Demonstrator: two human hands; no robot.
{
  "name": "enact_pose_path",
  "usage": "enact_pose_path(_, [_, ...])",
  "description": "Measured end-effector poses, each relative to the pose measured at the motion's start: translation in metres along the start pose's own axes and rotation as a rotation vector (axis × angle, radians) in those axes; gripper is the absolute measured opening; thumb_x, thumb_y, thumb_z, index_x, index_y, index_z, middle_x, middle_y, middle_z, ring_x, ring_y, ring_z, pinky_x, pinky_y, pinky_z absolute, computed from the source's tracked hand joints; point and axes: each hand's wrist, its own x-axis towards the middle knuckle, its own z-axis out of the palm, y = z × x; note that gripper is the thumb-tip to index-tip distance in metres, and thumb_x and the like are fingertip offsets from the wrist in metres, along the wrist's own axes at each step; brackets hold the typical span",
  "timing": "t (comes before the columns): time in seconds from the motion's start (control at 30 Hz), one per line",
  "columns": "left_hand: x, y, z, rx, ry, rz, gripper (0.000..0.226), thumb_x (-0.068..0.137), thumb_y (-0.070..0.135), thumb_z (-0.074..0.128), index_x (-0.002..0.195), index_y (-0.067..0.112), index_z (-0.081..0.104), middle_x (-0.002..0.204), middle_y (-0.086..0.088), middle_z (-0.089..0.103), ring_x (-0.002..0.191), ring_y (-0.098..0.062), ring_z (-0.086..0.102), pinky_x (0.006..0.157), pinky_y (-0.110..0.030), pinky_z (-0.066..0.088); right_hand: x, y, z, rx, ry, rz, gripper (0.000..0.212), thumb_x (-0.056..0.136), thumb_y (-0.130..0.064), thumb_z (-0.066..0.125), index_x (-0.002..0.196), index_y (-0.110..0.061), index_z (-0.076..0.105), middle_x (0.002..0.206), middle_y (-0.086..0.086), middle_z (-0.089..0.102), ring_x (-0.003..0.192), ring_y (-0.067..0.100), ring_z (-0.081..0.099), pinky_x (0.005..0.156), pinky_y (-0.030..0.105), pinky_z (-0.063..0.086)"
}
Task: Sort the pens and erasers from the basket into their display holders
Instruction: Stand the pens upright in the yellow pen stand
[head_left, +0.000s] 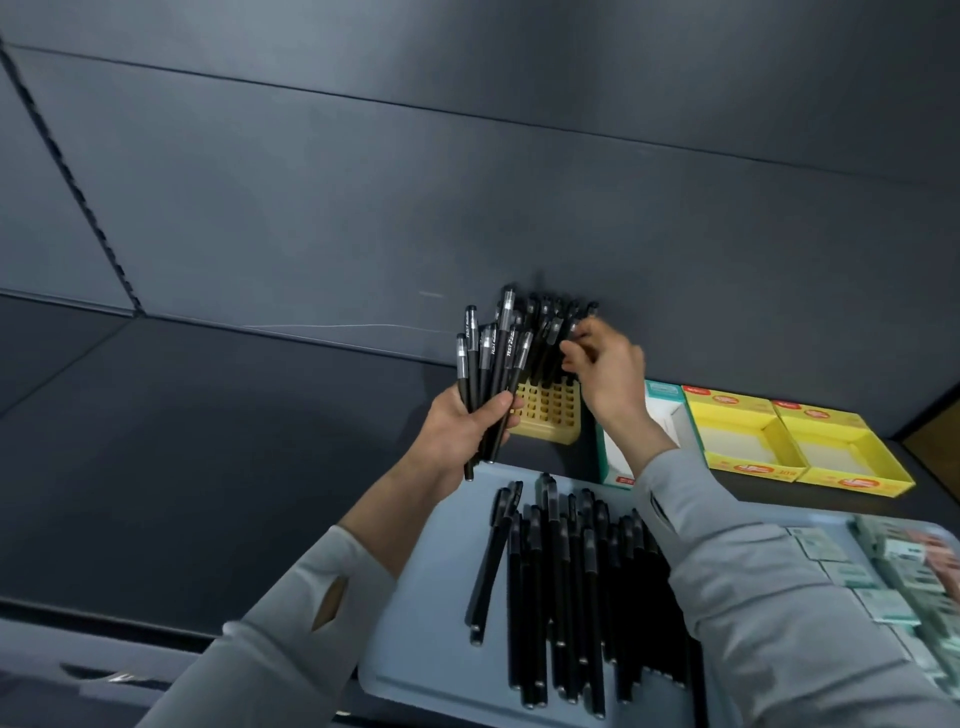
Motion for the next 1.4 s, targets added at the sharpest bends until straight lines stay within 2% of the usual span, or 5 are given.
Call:
enact_pose_path(0.23, [0.006,0.0,-0.001,-0.08,-0.014,-0.05,0.025,0.093,0.012,0.062,0.115,0.002,0.062,0.098,-0.007,0.074,0.085,-0.014,0.071,0.076,-0.028,0.059,-0.014,-0.019,-0.006,-0.089,0.185,0.05,0.02,0.091,-0.036,0.067,0.092,-0.017,0.06,0.079,-0.004,0.066,0.073,0.019,0.063,0.07,0.029,0.044])
enact_pose_path(0.33, [0.011,0.001,0.002,-0.082,-0.005,-0.033,0.021,0.092,0.01,0.064,0.112,0.003,0.064,0.092,-0.006,0.074,0.08,-0.014,0.071,0.078,-0.032,0.059,-0.026,-0.037,-0.002,0.004,-0.042,0.057,0.027,0.092,-0.045,0.062,0.081,-0.021,0.066,0.074,-0.01,0.066,0.071,0.011,0.062,0.068,0.025,0.046])
enact_pose_path(0.67, [0.018,0.001,0.001,-0.049,0.085,-0.037,0.007,0.094,0.014,0.062,0.098,0.01,0.065,0.086,-0.006,0.068,0.079,-0.019,0.065,0.071,-0.028,0.058,-0.022,-0.034,-0.023,0.409,0.008,0.241,0.013,0.094,-0.017,0.063,0.082,-0.016,0.06,0.075,0.002,0.066,0.063,0.009,0.064,0.057,0.025,0.052])
enact_pose_path(0.83, [0.019,-0.004,-0.002,-0.002,0.119,0.008,0.018,0.098,0.017,0.055,0.112,0.008,0.061,0.088,-0.002,0.067,0.067,-0.008,0.06,0.06,-0.022,0.052,-0.011,-0.013,-0.033,0.068,0.237,0.121,0.014,0.094,-0.02,0.061,0.085,-0.018,0.051,0.072,0.0,0.068,0.066,0.019,0.069,0.071,0.038,0.057])
enact_pose_path(1.4, [0.016,-0.002,-0.005,-0.139,0.021,0.046,0.019,0.098,0.007,0.053,0.116,0.007,0.058,0.093,-0.005,0.069,0.078,-0.015,0.064,0.07,-0.025,0.055,-0.01,0.005,-0.003,-0.203,0.075,-0.05,0.008,0.096,-0.017,0.06,0.092,-0.014,0.053,0.081,0.004,0.071,0.071,0.029,0.067,0.071,0.039,0.054])
